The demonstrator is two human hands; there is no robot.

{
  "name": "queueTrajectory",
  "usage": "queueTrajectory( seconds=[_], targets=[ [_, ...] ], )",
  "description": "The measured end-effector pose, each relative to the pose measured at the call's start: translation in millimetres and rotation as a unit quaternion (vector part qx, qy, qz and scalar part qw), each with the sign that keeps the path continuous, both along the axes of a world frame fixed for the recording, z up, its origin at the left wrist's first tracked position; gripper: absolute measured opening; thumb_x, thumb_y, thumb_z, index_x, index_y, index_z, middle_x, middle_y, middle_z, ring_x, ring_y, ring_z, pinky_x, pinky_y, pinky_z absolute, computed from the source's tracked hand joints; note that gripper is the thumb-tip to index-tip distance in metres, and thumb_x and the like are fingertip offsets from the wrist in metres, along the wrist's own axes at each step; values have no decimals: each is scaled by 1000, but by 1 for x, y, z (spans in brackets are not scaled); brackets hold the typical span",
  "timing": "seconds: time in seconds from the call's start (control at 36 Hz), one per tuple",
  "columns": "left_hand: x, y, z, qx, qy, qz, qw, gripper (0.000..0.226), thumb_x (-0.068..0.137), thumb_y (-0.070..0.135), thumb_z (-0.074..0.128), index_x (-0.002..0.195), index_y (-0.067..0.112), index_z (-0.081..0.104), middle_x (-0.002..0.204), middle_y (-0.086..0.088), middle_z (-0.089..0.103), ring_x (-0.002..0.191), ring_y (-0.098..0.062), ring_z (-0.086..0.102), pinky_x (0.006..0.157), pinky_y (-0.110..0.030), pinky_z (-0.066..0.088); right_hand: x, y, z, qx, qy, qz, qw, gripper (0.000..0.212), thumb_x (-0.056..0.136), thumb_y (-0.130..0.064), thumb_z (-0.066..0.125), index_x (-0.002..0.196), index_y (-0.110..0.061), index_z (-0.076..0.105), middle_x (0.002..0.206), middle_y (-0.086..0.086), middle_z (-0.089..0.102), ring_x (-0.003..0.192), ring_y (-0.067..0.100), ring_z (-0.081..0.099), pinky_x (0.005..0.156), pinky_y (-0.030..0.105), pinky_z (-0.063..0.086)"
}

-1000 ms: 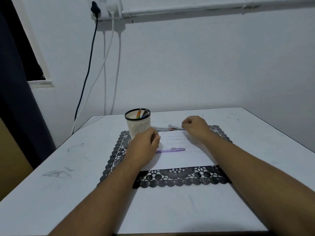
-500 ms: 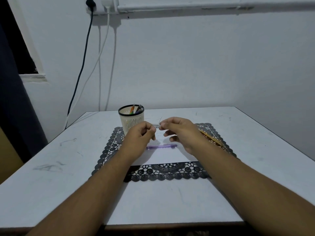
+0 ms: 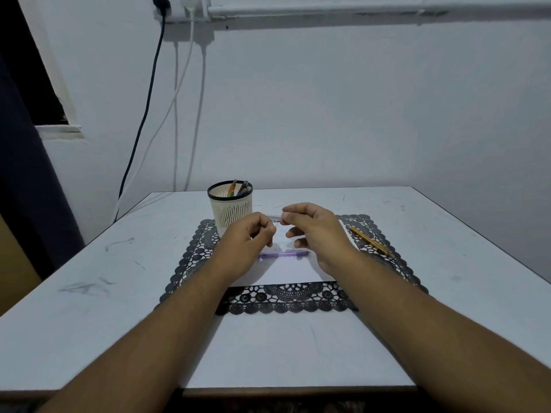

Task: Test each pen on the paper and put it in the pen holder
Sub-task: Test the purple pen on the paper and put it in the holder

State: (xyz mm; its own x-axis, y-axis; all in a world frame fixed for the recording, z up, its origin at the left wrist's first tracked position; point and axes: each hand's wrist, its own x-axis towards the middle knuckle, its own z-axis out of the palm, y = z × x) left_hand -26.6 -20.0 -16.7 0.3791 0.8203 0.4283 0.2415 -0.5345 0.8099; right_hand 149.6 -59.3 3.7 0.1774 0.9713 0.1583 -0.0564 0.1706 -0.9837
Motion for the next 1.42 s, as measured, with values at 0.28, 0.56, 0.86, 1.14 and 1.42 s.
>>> queueTrajectory(
  seconds=[0.28, 0.56, 0.86, 1.14, 1.42],
  targets=[
    [0, 4, -2, 24, 3, -11, 1000, 15, 102, 23, 60, 89, 18, 65, 80, 1, 69, 69, -6, 57, 61, -19, 41, 0, 1, 2, 36, 12, 8, 999, 4, 96, -9, 71, 93, -9, 74, 87, 9, 76, 73, 19, 66, 62, 31, 52],
    [-5, 11, -8, 146, 230, 55, 961, 16, 92, 32, 73, 106, 26, 71, 102, 15, 64, 92, -3, 51, 75, -21, 38, 25, 6, 11, 39, 85, -57, 994, 5, 98, -5, 67, 94, -5, 70, 79, 7, 73, 65, 17, 68, 57, 25, 57],
    [-3, 10, -8, 145, 323, 60, 933, 9, 92, 23, 69, 95, 29, 75, 90, 16, 62, 84, -2, 57, 77, -27, 49, 69, 11, 19, 61, 259, -129, 955, 6, 100, 0, 61, 95, -4, 61, 79, 12, 66, 62, 25, 69, 61, 32, 61],
    [-2, 15, -6, 172, 220, 37, 960, 18, 99, 9, 61, 110, 18, 72, 104, 6, 63, 92, -9, 57, 80, -22, 43, 136, 3, 31, 106, 448, -200, 865, 8, 102, -1, 55, 110, 1, 56, 83, 12, 64, 60, 24, 73, 61, 31, 61],
    [-1, 10, -7, 133, 192, 53, 971, 14, 101, 15, 60, 107, 24, 69, 102, 7, 62, 91, -7, 57, 78, -26, 46, 61, 9, 14, 60, 183, -160, 968, 4, 106, -6, 51, 109, -8, 54, 90, 12, 59, 67, 27, 72, 65, 41, 65]
  ],
)
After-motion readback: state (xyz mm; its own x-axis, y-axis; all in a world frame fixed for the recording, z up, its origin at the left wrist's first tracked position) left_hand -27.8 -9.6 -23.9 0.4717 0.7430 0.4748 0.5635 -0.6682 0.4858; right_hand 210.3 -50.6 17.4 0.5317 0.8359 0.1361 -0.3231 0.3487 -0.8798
